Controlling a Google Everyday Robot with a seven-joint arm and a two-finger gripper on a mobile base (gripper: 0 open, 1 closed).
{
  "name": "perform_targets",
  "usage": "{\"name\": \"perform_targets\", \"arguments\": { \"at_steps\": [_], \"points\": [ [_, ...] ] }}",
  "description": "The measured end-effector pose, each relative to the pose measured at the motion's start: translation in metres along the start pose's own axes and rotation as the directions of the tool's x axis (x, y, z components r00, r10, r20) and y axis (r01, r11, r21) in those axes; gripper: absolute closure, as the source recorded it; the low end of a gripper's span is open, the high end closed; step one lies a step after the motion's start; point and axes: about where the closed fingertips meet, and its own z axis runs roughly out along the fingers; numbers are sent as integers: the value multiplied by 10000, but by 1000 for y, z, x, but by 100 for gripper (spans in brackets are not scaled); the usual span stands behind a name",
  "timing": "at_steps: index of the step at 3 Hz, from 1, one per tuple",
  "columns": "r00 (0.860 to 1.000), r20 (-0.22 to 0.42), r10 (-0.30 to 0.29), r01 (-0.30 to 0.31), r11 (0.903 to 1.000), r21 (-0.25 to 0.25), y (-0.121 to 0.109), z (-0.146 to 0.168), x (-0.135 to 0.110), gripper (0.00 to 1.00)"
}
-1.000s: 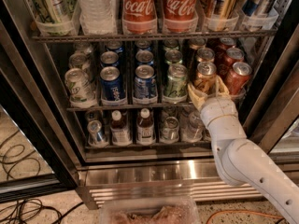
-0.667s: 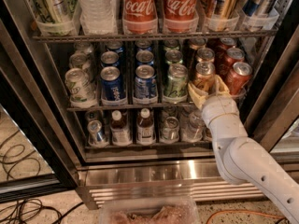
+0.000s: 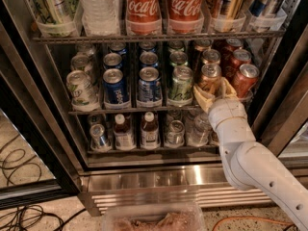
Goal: Pick orange can from middle shelf of fridge
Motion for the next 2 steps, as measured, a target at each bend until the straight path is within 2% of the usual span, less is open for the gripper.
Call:
{"name": "perform_targets", "arguments": {
  "at_steps": [1,2],
  "points": [
    [9999,-8,169,-169,9998,-53,0,1,-5,100],
    [9978,73,653,-651,9976,-231,1,1,-24,100]
  ]
}}
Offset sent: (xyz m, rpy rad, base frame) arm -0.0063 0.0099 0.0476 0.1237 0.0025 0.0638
